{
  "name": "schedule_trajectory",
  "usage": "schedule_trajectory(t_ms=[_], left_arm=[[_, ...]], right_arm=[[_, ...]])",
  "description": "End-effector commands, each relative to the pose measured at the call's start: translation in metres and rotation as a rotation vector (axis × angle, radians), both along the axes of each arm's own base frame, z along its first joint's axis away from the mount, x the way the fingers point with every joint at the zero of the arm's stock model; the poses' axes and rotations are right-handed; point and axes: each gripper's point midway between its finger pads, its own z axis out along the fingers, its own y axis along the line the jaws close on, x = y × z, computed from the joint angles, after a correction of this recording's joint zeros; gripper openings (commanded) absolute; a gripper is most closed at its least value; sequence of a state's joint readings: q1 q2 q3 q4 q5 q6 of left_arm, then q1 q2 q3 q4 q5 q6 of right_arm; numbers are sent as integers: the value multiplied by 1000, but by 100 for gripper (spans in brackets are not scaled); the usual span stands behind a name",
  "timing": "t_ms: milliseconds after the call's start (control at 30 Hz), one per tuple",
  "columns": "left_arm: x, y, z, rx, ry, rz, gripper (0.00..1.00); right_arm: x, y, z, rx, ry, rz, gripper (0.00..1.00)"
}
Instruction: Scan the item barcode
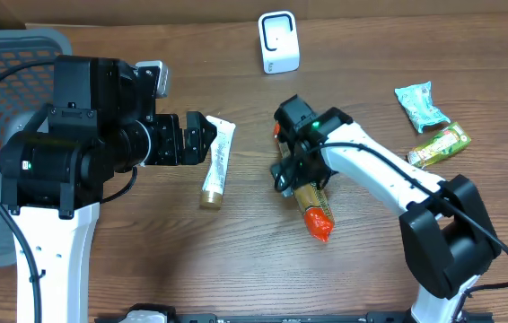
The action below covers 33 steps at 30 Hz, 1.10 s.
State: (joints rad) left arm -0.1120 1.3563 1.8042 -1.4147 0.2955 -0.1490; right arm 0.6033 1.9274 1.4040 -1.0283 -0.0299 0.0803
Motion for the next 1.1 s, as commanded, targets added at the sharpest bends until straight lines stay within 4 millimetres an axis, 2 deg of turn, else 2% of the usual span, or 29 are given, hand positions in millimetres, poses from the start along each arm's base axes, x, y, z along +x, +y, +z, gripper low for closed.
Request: schedule_trajectory(t_ms=[0,133,200,267,367,433,567,633,867,933,1067], left_arm=[[0,-4,1,5,-7,-30,100],[0,-4,1,5,-7,-30,100],[0,-4,0,5,-7,-30,100],[0,-4,1,5,-7,-30,100],[0,-4,1,5,-7,-30,100],[0,-4,0,5,-7,-30,99],[0,-4,1,5,-7,-30,100],[0,-4,1,5,-7,-30,100],[0,-4,1,5,-7,-30,100],[0,-4,1,5,-7,-30,99],[0,-4,1,5,-7,-30,100]], right_arm=[[-14,-4,-20,0,55,25,100],[-14,-17,-34,-3,61,-7,100],[-12,-22,-37,10,67,-28,96],[-9,-22,-36,47,80,-49,84],[-6,-18,-34,107,98,-67,49],[-5,-15,-32,157,116,-80,29],[-5,-11,-27,237,152,-105,16],[-4,-11,-25,266,168,-120,12],[2,-22,-24,281,172,-155,11],[3,-21,-22,283,168,-154,4],[11,-18,-9,296,142,-149,4]])
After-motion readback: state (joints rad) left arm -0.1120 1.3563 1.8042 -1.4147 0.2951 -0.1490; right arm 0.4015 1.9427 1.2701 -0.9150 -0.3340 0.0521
